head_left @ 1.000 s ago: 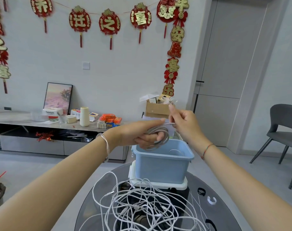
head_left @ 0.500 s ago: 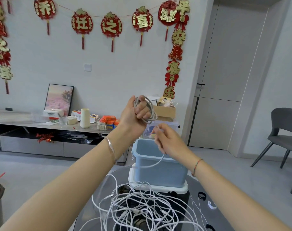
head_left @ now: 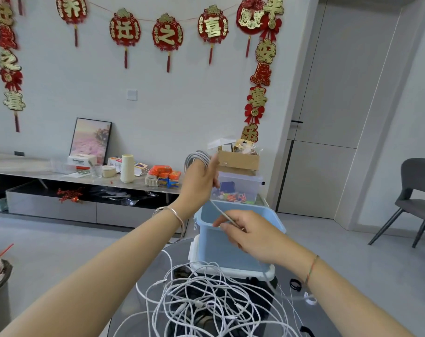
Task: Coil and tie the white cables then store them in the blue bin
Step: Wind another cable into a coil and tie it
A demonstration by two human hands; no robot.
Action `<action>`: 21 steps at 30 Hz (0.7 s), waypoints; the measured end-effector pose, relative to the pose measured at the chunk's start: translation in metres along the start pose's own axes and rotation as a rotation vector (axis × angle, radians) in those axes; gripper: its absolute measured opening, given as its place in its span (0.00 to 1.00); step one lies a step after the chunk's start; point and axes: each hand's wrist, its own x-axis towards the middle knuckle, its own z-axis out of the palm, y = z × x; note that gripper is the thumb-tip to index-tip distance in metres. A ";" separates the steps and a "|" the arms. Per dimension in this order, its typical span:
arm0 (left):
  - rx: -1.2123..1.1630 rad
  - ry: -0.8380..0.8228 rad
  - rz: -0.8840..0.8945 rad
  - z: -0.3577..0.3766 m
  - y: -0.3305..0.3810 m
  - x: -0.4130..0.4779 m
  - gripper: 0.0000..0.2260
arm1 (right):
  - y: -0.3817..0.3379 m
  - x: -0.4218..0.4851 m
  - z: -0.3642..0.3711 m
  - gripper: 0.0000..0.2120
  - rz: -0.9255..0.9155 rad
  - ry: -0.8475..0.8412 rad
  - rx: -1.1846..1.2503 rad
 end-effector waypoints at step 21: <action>-0.534 -1.015 -0.380 -0.001 0.050 -0.048 0.24 | 0.026 0.027 -0.039 0.25 0.113 0.477 0.543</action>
